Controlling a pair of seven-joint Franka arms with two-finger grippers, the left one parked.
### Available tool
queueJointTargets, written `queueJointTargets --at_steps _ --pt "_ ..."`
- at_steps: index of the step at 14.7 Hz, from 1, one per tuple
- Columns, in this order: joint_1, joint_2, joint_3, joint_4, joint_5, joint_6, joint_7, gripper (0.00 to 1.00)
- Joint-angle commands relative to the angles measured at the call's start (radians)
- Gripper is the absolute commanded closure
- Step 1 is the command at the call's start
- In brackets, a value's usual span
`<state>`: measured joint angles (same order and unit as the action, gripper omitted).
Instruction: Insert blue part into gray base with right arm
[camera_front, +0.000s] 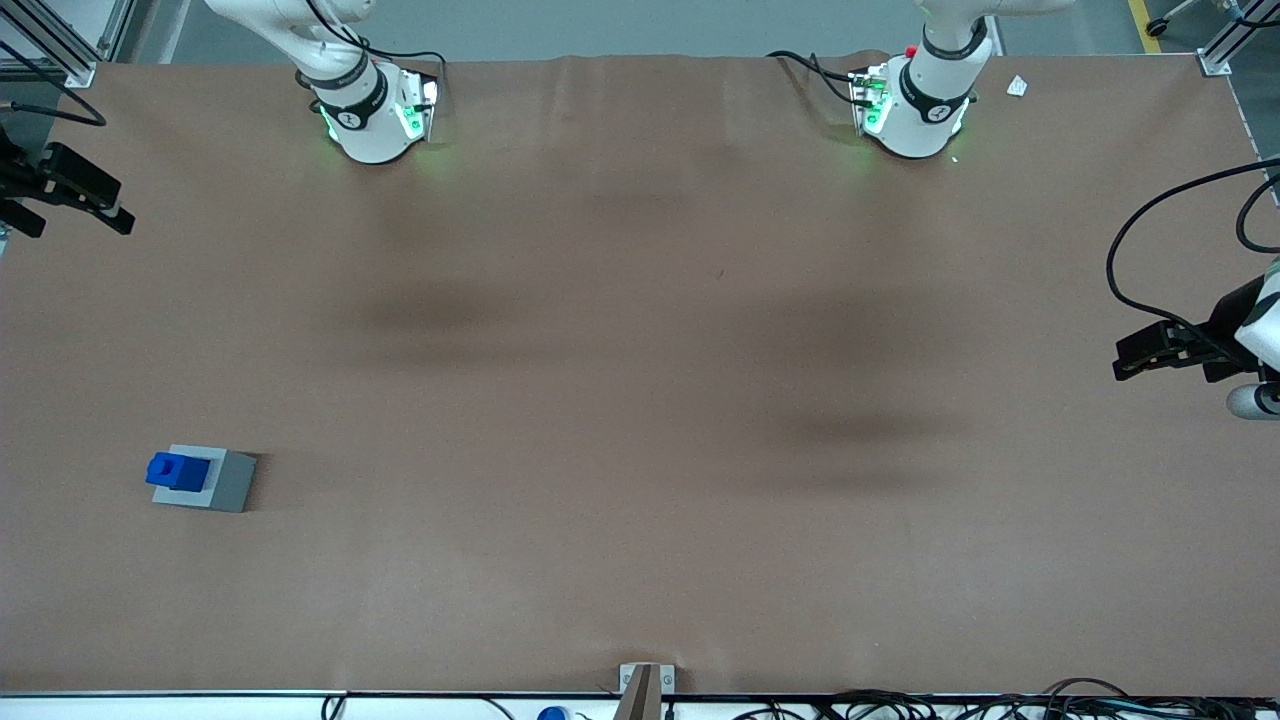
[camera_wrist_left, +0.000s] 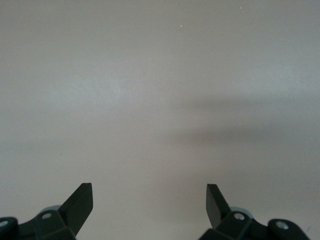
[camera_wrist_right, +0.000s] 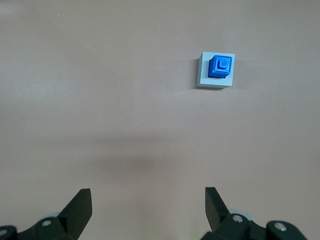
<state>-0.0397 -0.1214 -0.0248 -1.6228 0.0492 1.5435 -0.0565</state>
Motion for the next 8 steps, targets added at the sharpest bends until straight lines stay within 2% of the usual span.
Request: queueJointTargets --at_steps 1,8 --pt "-0.003 0.019 0.003 0.029 -0.015 -0.016 0.014 0.00" --pt "-0.002 0.022 0.003 0.031 -0.044 -0.016 0.009 0.00"
